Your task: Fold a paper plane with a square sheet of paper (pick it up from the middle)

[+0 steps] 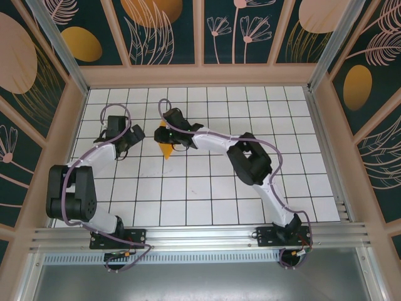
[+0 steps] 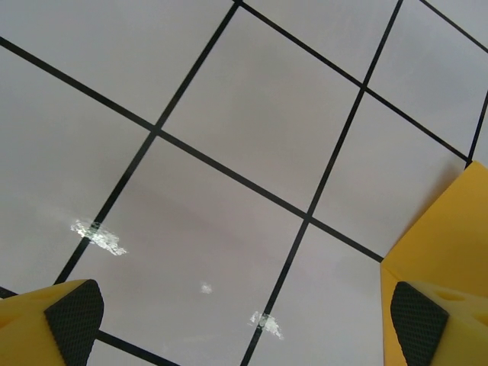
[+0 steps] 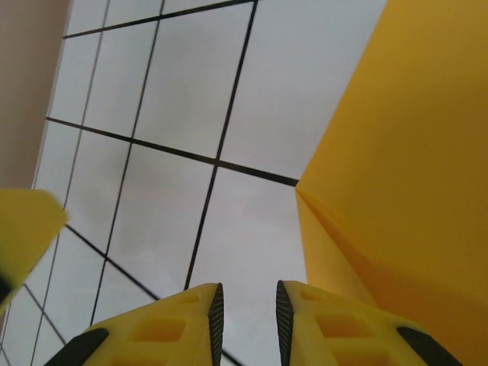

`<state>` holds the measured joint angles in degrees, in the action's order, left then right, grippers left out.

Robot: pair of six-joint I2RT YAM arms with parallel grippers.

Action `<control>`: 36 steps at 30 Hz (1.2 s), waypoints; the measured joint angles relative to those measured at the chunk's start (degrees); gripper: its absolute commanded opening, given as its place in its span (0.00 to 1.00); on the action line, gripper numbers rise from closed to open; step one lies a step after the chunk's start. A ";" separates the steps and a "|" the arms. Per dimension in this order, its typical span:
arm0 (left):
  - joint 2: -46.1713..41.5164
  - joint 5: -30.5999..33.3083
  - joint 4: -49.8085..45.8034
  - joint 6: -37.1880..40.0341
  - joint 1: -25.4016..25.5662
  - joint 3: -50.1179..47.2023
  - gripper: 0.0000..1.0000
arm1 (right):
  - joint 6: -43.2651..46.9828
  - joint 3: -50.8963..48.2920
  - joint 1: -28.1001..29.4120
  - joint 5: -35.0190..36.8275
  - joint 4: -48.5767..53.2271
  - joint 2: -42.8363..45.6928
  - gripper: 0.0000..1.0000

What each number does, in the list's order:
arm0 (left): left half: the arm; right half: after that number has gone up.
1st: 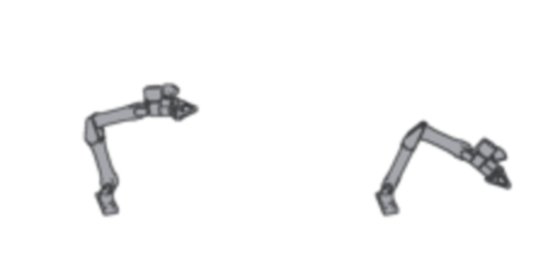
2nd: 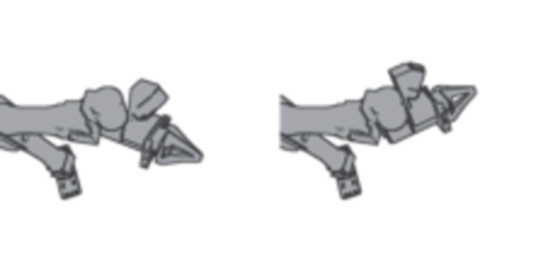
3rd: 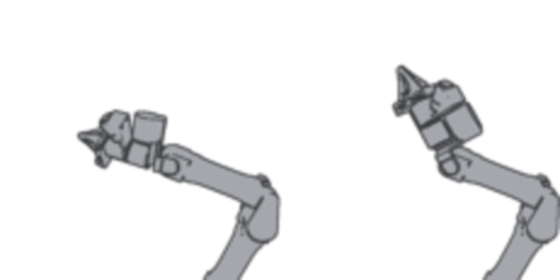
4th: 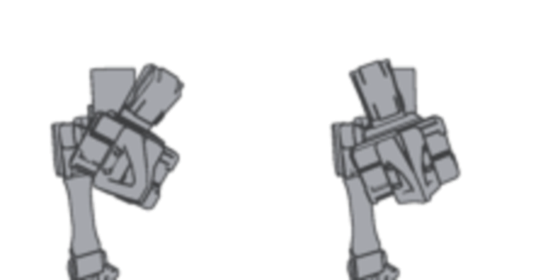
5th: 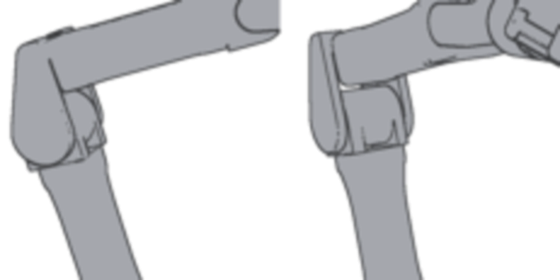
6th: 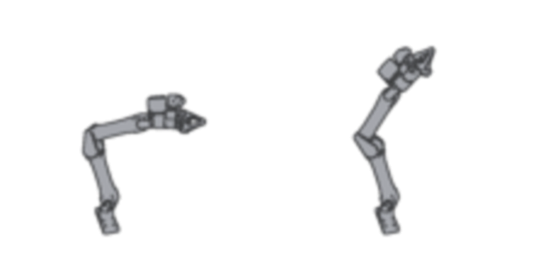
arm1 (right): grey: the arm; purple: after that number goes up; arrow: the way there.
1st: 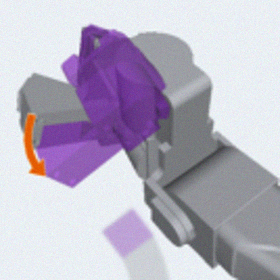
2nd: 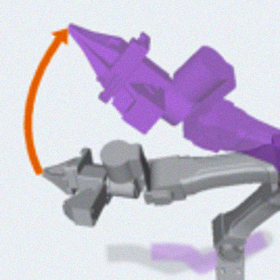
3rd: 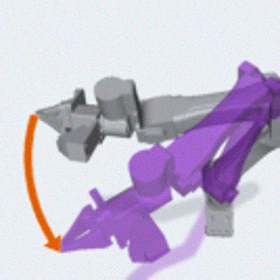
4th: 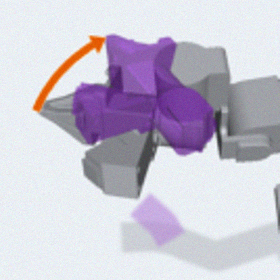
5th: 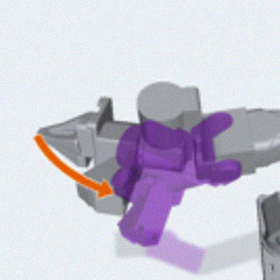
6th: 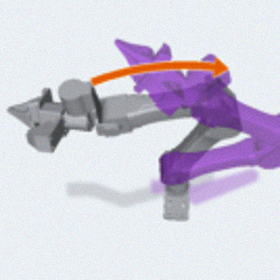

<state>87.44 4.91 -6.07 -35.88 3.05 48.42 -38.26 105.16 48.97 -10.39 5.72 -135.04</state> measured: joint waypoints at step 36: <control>-4.48 -19.96 9.09 -2.23 0.04 -5.11 0.97 | 16.96 -37.53 -9.94 -7.23 -0.68 31.34 0.22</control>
<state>82.96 -15.05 3.03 -38.11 3.09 43.31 -21.30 67.64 39.03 -17.63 5.04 -103.70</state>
